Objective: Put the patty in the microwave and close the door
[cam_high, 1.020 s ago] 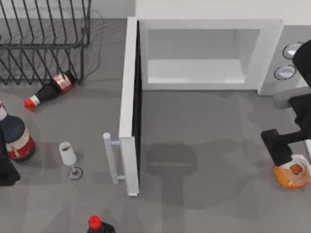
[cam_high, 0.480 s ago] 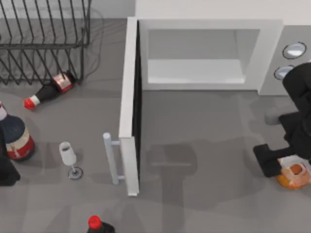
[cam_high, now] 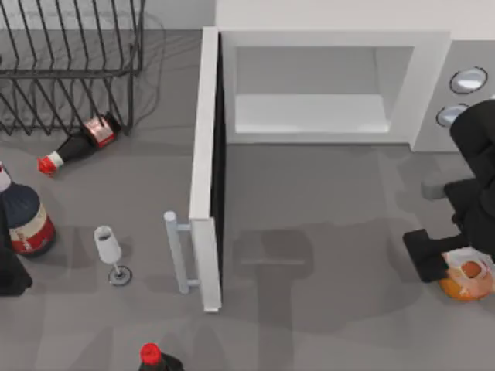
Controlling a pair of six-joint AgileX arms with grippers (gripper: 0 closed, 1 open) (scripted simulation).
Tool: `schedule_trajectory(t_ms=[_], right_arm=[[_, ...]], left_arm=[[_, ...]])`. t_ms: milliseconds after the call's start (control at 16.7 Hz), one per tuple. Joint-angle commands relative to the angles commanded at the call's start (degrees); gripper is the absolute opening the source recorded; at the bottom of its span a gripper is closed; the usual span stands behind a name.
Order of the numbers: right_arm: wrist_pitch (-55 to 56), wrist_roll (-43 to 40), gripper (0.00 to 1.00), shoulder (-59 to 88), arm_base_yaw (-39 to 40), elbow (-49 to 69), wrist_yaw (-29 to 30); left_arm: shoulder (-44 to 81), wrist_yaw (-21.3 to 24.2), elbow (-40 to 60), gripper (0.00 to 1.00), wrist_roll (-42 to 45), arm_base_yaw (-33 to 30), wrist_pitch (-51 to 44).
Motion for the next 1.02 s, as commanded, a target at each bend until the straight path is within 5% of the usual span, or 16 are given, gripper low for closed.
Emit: schedule_trajectory(t_ms=[540,1020], right_arm=[[0.0,0.0,0.02,0.0,0.0,0.0,0.0],[0.0,0.0,0.0,0.0,0.0,0.0,0.0]], left_arm=[[0.0,0.0,0.0,1.0,0.0,0.0,0.0],[0.0,0.0,0.0,1.0,0.0,0.0,0.0]])
